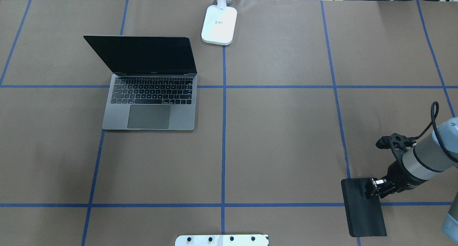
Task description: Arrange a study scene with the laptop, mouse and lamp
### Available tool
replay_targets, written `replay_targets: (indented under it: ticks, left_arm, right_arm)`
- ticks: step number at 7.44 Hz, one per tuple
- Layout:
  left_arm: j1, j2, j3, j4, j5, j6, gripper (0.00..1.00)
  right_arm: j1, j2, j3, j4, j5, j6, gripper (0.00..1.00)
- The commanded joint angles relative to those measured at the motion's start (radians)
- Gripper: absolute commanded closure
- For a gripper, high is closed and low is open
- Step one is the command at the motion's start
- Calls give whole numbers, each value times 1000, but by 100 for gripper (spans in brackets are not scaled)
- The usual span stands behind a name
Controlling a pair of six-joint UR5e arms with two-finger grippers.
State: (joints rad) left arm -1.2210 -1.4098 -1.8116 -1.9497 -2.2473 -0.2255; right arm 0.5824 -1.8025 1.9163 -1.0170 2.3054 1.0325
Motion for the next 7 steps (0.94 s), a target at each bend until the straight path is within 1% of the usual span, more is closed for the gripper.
replay_targets:
  ticks: [1,6,7]
  left_arm:
    - [0,0,0,0,0,-2,0]
    - [0,0,-2,0,0,-2,0]
    - [0,0,0,0,0,0,0]
  right_arm:
    - [-1,-1,0,0,-1,0,49]
    - [-18,-3,-11,0,-3,-2,49]
    - [-12,-3,-11,0,0,-2,52]
